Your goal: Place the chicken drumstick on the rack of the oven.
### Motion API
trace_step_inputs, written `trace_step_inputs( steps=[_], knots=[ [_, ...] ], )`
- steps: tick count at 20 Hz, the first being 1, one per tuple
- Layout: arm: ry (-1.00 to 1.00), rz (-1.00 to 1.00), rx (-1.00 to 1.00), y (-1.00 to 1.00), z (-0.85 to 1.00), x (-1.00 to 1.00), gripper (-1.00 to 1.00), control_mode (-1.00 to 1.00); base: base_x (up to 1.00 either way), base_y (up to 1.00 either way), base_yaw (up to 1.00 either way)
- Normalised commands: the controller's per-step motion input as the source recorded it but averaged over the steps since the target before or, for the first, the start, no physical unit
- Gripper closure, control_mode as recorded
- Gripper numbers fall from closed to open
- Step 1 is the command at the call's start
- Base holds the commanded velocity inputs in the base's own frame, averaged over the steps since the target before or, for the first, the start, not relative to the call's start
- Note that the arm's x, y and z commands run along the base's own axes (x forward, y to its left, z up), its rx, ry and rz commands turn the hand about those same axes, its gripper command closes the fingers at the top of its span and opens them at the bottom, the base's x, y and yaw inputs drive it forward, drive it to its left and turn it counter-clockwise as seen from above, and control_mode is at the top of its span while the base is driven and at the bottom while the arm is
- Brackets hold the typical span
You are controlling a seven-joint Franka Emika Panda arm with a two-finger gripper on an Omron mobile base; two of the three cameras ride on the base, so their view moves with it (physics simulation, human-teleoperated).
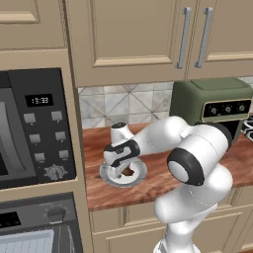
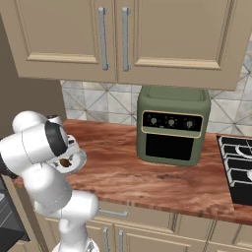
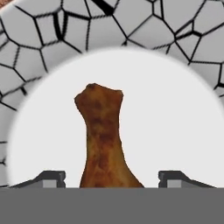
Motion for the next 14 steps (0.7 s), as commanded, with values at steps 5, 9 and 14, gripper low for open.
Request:
trace_step_inputs(
  steps=[5, 9, 14],
  knots=[
    [0.0, 0.0, 0.0, -0.12, 0.0, 0.0, 1.0, -1.0, 0.0, 0.0, 0.0],
    [-0.01, 0.0, 0.0, -0.08, 0.09, 0.0, 1.0, -1.0, 0.0, 0.0, 0.0],
    [-0.09, 0.0, 0.0, 0.0, 0.7, -0.38, 1.0, -1.0, 0.0, 0.0, 0.0]
  ],
)
